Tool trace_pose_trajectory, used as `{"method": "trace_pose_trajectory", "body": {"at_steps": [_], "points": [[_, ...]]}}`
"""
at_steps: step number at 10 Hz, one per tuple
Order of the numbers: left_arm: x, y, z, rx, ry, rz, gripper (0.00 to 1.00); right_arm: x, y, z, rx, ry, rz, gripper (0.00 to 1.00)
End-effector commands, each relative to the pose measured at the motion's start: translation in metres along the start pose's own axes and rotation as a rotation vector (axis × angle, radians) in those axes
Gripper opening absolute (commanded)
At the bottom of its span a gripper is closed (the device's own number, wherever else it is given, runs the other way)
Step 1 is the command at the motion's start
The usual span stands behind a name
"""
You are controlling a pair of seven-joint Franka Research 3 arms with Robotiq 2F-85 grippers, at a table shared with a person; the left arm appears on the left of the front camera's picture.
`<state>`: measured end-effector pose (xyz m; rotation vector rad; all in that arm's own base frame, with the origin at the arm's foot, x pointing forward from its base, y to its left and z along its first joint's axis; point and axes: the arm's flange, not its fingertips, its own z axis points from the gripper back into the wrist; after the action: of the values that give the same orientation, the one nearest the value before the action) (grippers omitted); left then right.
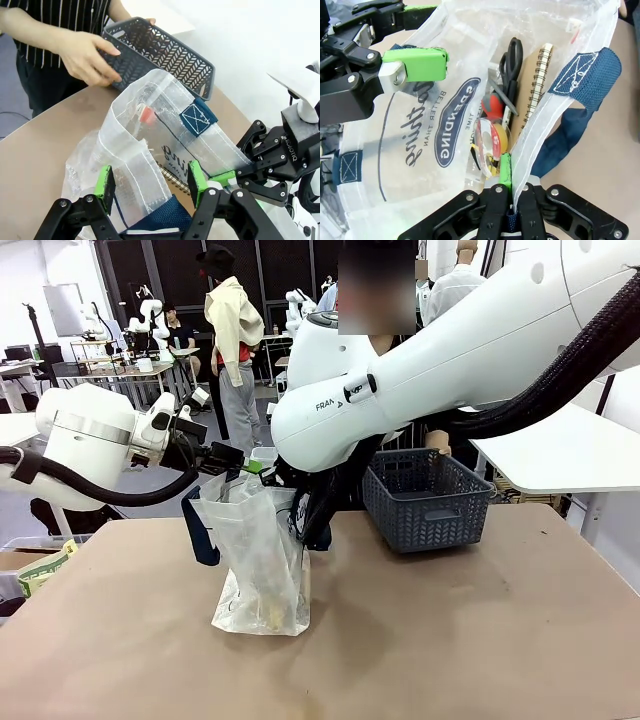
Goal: Transfer purchased items from the store into the shopping bag.
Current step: Move the Reusable shopping bag to the right side of the table.
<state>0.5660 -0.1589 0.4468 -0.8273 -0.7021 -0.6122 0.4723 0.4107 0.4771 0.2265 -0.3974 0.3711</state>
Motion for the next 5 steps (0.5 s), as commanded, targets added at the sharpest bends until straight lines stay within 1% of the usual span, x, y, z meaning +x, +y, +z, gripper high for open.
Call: {"method": "trace_pose_trajectory", "body": {"at_steps": [1,5], "points": [[0.0002,-0.0008,-0.0001,-0.006,0.0,0.0,0.75,-0.0003,0.0001,-0.0007,0.0,0.001,0.001,0.0],[0.0,0.0,0.0,0.0,0.0,0.0,0.75,0.0,0.0,0.0,0.0,0.0,0.0,0.0]]}}
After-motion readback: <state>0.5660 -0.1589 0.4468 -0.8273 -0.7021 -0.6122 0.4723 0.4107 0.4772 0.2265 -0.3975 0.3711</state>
